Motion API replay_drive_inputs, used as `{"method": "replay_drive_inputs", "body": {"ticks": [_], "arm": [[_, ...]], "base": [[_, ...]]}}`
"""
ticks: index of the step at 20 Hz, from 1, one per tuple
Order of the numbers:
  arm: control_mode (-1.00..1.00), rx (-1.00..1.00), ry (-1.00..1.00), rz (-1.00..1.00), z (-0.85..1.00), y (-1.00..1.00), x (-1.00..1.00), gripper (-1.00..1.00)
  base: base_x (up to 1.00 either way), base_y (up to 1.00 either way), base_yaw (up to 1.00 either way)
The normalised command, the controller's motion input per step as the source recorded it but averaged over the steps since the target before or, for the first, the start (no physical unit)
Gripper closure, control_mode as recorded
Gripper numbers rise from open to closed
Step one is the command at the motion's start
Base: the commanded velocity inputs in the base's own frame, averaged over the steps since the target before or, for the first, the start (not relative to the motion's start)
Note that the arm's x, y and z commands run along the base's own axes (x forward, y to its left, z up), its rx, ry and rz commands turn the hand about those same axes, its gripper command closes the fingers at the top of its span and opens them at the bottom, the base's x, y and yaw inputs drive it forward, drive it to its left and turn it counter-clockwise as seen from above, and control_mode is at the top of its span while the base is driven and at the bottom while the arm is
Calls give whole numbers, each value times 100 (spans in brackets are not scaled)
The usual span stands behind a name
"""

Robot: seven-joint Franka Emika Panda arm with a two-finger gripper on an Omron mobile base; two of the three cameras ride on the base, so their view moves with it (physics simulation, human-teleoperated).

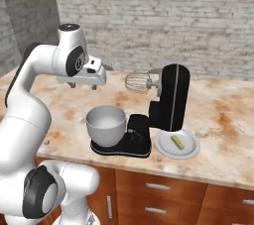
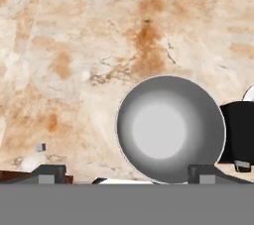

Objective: Add butter and sugar cubes to the stand mixer bowl and then turn on the stand mixer to begin making frosting.

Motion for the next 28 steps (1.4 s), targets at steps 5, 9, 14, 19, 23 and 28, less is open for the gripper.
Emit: {"method": "replay_drive_inputs", "body": {"ticks": [5,9,14,19,23,28], "arm": [[100,0,0,0,0,0,0,-100],[100,0,0,0,0,0,0,-100],[100,0,0,0,0,0,0,-100],[100,0,0,0,0,0,0,-100],[100,0,0,0,0,0,0,-100],[100,0,0,0,0,0,0,-100]], "base": [[-41,-38,-2],[-18,-37,0],[-12,-40,0],[-24,-42,0],[-26,-31,0],[-19,-4,0]]}}
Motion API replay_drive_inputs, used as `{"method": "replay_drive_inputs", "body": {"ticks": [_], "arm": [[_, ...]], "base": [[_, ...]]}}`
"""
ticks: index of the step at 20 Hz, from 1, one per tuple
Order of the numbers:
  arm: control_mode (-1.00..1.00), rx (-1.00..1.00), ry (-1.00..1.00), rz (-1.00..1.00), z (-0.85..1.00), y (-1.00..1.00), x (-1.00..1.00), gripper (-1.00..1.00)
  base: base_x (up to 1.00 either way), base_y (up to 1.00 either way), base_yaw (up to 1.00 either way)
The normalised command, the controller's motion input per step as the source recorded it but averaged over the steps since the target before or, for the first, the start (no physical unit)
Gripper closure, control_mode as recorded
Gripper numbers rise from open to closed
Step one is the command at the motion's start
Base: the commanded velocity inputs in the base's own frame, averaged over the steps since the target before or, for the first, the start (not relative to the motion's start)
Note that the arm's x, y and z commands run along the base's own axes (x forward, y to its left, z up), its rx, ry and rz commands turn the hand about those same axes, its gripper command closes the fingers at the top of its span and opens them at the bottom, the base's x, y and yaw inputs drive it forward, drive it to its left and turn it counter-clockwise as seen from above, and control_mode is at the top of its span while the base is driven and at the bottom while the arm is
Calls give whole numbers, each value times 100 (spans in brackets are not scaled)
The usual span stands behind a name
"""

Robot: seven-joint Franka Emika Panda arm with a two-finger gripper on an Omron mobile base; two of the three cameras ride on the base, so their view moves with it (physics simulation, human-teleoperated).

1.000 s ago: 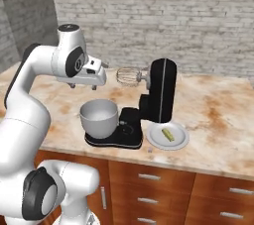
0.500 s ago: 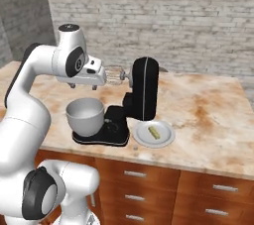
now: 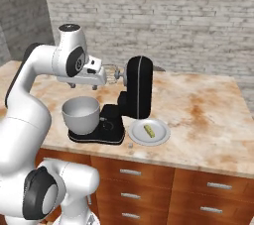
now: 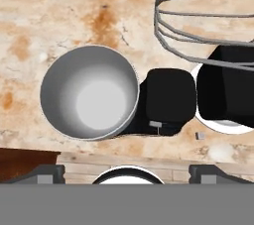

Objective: Add butter and sugar cubes to the stand mixer bowl and then turn on the stand mixer to begin making frosting.

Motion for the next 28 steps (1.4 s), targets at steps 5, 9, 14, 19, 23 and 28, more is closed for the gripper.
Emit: {"method": "replay_drive_inputs", "body": {"ticks": [5,9,14,19,23,28], "arm": [[100,0,0,0,0,0,0,-100],[-100,0,-5,0,0,7,-35,-100],[-100,0,0,0,0,61,-31,-100],[-100,-1,0,0,0,74,-19,-100],[-100,0,0,0,-1,79,-8,-100],[-100,0,1,0,-9,77,-1,-100]], "base": [[-15,-1,0],[0,0,0],[0,0,0],[0,0,0],[0,0,0],[0,0,0]]}}
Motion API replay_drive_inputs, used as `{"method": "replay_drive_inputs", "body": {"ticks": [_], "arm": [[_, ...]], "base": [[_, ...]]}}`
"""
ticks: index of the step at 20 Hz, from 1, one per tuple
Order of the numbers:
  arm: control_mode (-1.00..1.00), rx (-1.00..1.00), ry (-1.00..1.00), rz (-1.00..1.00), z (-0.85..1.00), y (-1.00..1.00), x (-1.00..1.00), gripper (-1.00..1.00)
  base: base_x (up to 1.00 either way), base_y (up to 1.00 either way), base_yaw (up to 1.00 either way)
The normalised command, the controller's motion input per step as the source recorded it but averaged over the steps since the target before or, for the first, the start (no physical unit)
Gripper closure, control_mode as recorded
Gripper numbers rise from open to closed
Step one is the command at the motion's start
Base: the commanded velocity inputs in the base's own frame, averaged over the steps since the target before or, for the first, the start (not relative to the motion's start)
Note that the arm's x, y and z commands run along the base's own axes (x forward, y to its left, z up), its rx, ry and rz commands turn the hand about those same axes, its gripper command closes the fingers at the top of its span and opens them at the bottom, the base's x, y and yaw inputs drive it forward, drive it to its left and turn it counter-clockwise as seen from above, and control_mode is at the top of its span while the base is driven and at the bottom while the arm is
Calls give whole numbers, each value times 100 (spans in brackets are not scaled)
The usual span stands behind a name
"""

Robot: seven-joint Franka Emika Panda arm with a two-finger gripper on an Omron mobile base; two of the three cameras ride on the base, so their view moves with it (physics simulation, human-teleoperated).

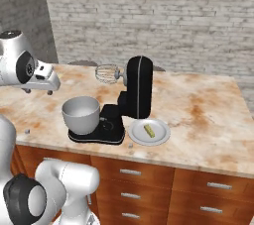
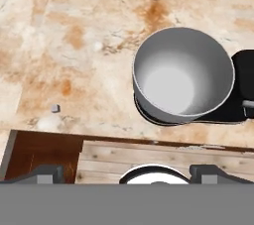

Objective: Add butter and sugar cubes to the stand mixer bowl and then turn on the stand mixer to begin making frosting.

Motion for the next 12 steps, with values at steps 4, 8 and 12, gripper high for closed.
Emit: {"method": "replay_drive_inputs", "body": {"ticks": [4,8,12], "arm": [[-100,0,0,0,-24,56,0,-100],[-100,0,0,0,-29,43,0,-100],[-100,0,6,0,-35,53,4,-100]], "base": [[0,0,0],[0,0,0],[0,0,0]]}}
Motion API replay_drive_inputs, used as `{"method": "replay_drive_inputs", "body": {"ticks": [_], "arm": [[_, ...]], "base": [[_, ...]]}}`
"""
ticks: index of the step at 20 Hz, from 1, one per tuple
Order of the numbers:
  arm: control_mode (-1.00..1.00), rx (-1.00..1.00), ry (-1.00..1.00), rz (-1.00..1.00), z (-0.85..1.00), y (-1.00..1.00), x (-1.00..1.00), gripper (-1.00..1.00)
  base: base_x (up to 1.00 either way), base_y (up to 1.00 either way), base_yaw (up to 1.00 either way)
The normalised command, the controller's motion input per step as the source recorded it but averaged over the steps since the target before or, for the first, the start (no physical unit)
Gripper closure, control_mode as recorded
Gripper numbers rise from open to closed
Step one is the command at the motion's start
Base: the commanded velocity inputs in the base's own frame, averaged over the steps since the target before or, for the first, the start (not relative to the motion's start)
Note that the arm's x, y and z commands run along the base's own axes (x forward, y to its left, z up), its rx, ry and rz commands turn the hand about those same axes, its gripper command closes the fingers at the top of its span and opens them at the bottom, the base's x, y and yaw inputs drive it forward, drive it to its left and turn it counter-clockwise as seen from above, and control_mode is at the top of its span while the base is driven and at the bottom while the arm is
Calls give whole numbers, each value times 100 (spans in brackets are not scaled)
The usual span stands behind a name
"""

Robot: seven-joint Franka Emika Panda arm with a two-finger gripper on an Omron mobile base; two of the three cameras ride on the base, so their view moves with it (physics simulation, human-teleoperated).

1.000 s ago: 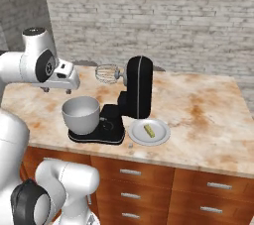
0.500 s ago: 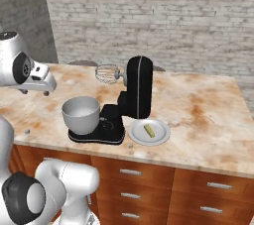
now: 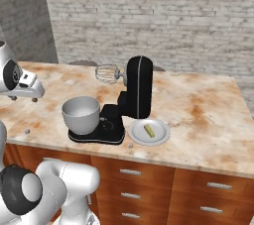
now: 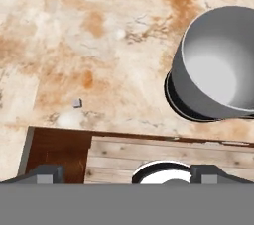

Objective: Add butter and sugar cubes to the stand mixer bowl and then turn on the stand mixer to begin making frosting.

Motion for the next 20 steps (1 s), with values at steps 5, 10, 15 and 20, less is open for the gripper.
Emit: {"method": "replay_drive_inputs", "body": {"ticks": [5,10,15,20], "arm": [[-100,0,7,0,-44,48,1,-100],[-100,0,7,0,-48,37,3,-100],[-100,0,6,0,-48,36,5,-100],[-100,0,0,0,-40,21,12,-100]], "base": [[0,0,0],[0,0,0],[0,0,0],[0,0,0]]}}
